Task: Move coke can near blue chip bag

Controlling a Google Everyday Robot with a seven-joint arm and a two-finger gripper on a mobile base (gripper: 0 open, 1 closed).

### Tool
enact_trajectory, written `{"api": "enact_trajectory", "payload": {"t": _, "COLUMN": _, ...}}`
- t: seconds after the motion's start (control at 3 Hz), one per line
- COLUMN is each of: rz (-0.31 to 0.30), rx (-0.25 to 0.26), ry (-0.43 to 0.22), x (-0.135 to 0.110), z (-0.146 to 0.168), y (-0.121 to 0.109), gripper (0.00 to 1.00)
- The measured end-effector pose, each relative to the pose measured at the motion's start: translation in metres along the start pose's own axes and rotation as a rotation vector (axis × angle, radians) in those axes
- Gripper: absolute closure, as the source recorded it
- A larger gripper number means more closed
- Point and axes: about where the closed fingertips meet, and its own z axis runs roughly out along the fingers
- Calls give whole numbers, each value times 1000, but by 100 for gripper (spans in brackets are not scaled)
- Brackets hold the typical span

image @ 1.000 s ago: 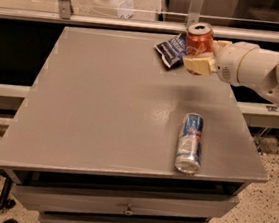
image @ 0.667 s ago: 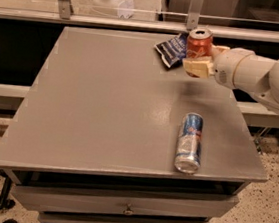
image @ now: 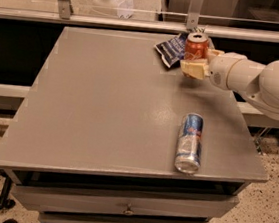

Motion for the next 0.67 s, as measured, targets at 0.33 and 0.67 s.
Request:
{"api": "enact_trajectory", "payload": {"t": 0.33, "rz": 28, "rx": 8, "ry": -3, "x": 11, "z": 4, "y": -10, "gripper": 82}}
{"api": "enact_trajectory", "payload": {"t": 0.67, "rz": 44, "rx": 17, "ry": -9, "x": 16, "z": 7, "y": -20, "gripper": 59}}
